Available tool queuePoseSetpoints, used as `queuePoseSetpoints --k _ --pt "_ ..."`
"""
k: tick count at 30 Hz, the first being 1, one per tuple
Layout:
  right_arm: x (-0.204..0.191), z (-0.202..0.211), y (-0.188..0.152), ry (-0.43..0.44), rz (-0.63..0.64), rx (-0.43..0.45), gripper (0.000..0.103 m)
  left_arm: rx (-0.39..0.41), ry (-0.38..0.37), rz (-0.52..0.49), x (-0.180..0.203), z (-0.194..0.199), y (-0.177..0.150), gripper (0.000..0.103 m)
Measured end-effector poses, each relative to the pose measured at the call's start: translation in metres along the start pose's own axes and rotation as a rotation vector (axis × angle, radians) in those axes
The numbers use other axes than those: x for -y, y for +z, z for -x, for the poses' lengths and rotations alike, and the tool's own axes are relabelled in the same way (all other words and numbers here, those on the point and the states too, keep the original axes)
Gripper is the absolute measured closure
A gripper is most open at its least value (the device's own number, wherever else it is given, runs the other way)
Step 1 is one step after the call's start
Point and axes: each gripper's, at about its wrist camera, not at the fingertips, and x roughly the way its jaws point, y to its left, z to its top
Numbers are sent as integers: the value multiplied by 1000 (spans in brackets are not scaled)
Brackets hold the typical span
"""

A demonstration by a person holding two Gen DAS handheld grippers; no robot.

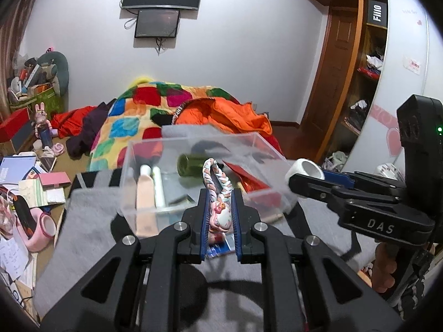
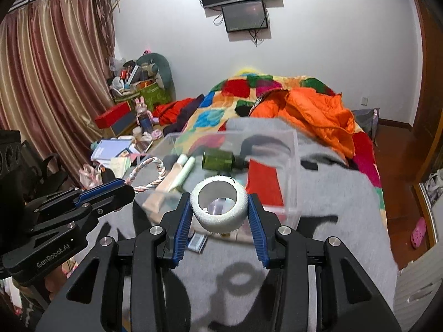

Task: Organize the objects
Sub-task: 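Drop the tape roll into the clear box with the right tool while the left drops the rope ring in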

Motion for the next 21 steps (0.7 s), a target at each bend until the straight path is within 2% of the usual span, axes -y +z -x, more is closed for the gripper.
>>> queuePoseSetpoints --k 5,11,21 --pt "4 -12 13 -14 -14 3 66 -4 20 21 -15 -14 11 89" --pt "6 -41 17 -31 -21 -42 66 -40 26 29 -25 -39 16 89" --pt "16 -81 15 -26 -50 -116 66 -132 -10 39 -25 -88 11 89"
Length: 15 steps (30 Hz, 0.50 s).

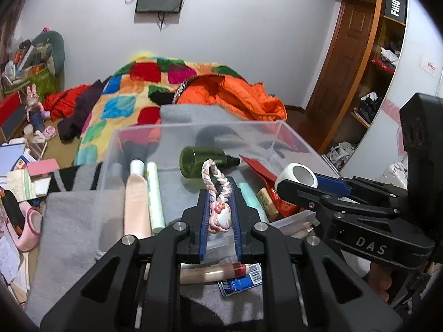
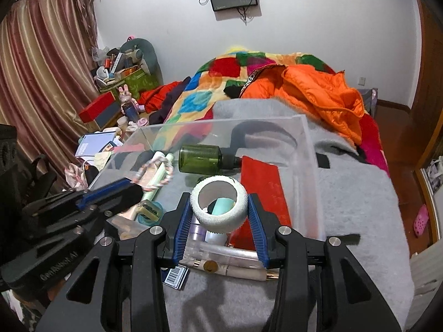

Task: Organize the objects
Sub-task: 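Drop the tape roll into the clear box with the right tool while the left drops the rope ring in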

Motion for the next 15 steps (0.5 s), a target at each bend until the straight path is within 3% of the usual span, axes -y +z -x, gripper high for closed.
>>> queuePoseSetpoints --k 5,9,15 --pt "-5 -3 -3 -24 31 3 64 -10 4 1 -1 -2 -3 86" --pt "-6 1 -5 -37 35 10 52 12 -1 13 -3 11 -4 63" --pt "-7 19 -9 -42 42 35 50 54 16 10 -3 37 -11 35"
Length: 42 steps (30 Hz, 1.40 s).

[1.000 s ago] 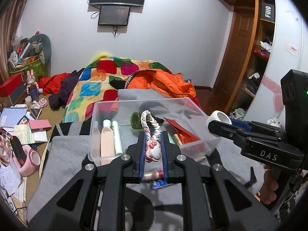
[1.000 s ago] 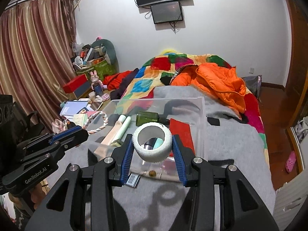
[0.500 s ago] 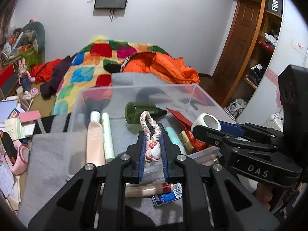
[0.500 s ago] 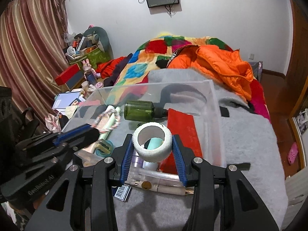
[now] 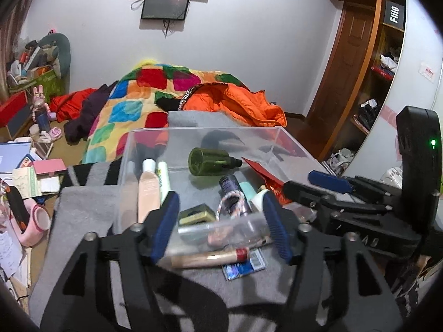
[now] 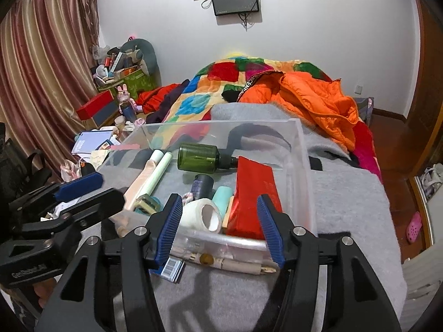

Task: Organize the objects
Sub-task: 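Drop the tape roll into the clear box with the right tool while the left drops the rope ring in, then grasp the wooden stick with the left tool while the right grasps the blue Max card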

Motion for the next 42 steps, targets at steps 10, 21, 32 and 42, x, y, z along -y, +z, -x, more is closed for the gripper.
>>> queuePoseSetpoints --k 10,21,32,42 --pt "1 36 -28 -19 27 28 39 -64 23 0 2 10 -37 16" --pt "12 35 -61 -18 0 -30 32 -216 2 130 -8 -36 -57 14" --pt "3 10 -79 30 -11 -125 32 -185 70 136 -6 -44 -62 20" --pt "-40 -12 -77 44 66 -162 32 -108 121 179 -42 1 -75 20"
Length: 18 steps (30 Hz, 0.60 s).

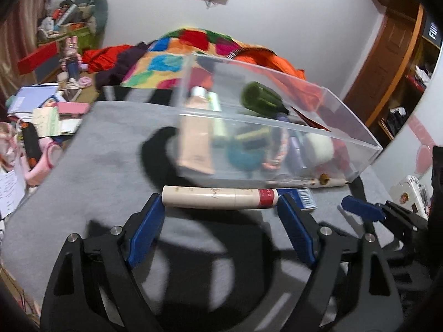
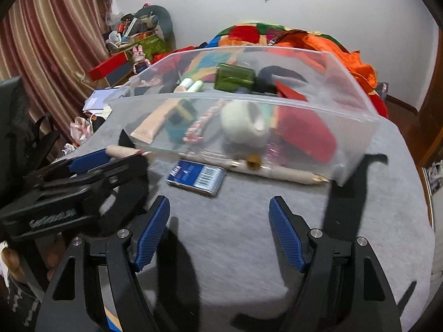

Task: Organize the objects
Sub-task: 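Grasp the wooden stick with the left tool while the right grasps the blue Max card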

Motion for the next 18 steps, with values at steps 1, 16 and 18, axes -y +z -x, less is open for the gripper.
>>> queuePoseSetpoints --k 1,16,18 --pt "-4 -3 2 -8 8 -3 32 8 10 -2 -6 6 -2 20" --pt "-32 -32 13 -117 10 -27 56 74 4 -20 -23 39 -12 20" --pt "-27 -27 12 -94 -12 -18 56 80 1 -30 -20 40 -11 20"
